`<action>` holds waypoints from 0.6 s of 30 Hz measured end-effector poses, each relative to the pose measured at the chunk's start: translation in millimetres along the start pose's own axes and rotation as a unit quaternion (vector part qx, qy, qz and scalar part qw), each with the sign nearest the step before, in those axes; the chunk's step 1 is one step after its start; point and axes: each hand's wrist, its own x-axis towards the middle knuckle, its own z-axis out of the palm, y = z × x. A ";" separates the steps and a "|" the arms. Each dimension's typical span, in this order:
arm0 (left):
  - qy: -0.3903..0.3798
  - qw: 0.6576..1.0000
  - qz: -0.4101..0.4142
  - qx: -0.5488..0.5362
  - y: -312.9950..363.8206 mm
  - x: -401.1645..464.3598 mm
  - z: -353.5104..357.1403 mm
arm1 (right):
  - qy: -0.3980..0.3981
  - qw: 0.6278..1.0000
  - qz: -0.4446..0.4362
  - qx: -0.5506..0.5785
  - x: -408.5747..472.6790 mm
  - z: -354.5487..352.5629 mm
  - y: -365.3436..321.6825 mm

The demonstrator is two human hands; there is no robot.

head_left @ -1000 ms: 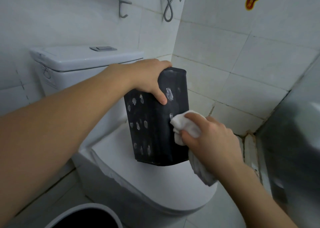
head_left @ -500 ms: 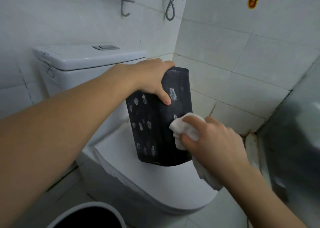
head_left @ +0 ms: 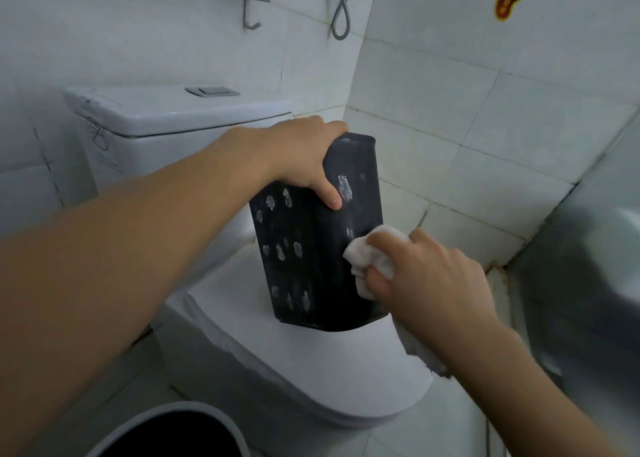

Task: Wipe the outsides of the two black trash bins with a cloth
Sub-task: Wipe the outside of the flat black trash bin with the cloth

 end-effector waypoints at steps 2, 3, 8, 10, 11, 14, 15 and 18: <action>0.004 1.000 0.001 0.006 1.6 -0.1 1.2 | 0.016 1.000 0.011 0.008 14.2 -2.9 -0.3; 0.005 1.000 0.004 0.009 3.0 -0.2 1.4 | 0.023 0.999 0.017 0.016 21.7 -3.7 -0.6; 0.004 1.000 0.000 0.016 3.9 -1.2 0.3 | 0.031 0.999 0.018 0.018 25.9 -7.8 -6.0; 0.003 1.000 -0.001 0.014 3.3 -1.0 0.3 | 0.015 1.000 -0.001 0.010 8.9 -5.2 -7.9; 0.001 1.000 0.000 0.010 3.5 -0.9 0.5 | 0.004 1.000 -0.015 0.015 -0.5 -2.6 -8.1; 0.000 1.000 0.004 0.010 8.6 -2.1 1.4 | -0.003 0.999 -0.023 0.036 -15.0 1.1 -4.4; 0.000 1.000 0.004 0.011 10.5 -1.9 1.6 | 0.000 0.999 -0.019 0.036 -13.1 0.5 -2.2; 0.003 1.000 0.002 0.010 14.2 -1.2 1.4 | 0.008 0.999 -0.004 0.041 4.7 -2.4 1.6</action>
